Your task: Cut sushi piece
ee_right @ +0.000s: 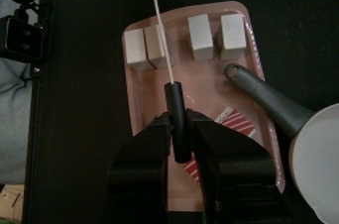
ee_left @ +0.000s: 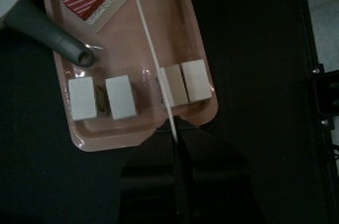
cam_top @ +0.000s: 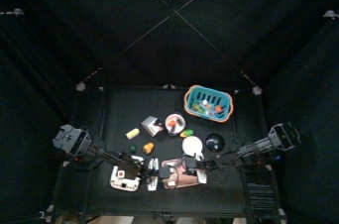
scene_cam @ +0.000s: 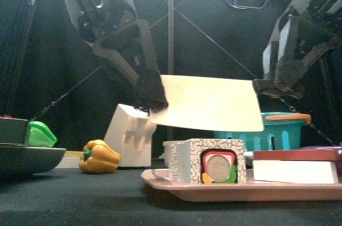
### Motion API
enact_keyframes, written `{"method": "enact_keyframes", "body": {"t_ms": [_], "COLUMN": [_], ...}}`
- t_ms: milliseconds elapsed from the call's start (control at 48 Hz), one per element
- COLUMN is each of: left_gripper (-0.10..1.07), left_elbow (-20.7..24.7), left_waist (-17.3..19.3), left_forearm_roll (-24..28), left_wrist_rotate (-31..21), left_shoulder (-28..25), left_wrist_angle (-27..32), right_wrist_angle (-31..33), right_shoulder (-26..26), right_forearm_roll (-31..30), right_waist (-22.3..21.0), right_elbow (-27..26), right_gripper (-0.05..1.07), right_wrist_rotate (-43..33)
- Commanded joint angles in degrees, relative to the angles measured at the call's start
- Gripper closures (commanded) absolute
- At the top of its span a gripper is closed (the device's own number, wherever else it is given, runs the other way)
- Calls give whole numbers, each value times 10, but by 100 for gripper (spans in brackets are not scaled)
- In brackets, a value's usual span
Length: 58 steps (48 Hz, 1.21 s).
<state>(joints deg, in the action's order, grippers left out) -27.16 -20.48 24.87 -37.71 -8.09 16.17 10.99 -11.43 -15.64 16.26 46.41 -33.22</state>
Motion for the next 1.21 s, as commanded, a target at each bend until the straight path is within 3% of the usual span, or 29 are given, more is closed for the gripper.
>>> {"method": "enact_keyframes", "body": {"t_ms": [0, 1188], "left_gripper": [68, 68], "left_elbow": [25, 33], "left_waist": [-5, -29], "left_forearm_roll": [4, -25], "left_wrist_rotate": [1, 0], "left_shoulder": [15, -30], "left_wrist_angle": [-7, -11], "right_wrist_angle": [-3, -3], "right_shoulder": [-16, 4], "right_forearm_roll": [-1, 4], "right_waist": [4, 21], "right_elbow": [-18, -14], "right_gripper": [53, 53], "right_wrist_rotate": [-1, -1]}}
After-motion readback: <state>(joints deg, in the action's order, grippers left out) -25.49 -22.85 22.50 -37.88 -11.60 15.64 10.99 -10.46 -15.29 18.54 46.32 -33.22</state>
